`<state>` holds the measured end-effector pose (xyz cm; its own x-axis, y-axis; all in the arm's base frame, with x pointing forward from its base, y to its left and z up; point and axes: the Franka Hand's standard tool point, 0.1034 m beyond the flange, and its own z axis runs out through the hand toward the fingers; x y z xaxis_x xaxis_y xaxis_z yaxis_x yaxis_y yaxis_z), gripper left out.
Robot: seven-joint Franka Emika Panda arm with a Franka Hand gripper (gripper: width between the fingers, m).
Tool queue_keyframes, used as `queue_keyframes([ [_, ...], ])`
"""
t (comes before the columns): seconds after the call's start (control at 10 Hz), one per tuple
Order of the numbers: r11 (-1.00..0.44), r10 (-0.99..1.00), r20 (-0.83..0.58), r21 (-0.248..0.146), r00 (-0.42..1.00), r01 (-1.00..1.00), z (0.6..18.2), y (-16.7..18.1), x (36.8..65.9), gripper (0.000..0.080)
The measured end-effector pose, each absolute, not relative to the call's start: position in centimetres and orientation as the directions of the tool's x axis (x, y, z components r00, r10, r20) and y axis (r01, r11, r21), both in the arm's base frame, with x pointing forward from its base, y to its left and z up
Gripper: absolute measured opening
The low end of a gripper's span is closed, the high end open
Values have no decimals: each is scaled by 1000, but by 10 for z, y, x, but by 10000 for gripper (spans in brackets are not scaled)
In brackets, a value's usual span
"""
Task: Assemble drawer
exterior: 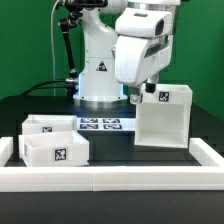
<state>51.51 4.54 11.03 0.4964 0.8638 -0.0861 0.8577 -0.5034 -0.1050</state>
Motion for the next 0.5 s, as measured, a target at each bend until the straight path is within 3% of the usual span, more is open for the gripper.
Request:
queue_keyframes([
  [0.5, -774, 633, -107, -78, 767, 629, 111, 61, 506, 649],
])
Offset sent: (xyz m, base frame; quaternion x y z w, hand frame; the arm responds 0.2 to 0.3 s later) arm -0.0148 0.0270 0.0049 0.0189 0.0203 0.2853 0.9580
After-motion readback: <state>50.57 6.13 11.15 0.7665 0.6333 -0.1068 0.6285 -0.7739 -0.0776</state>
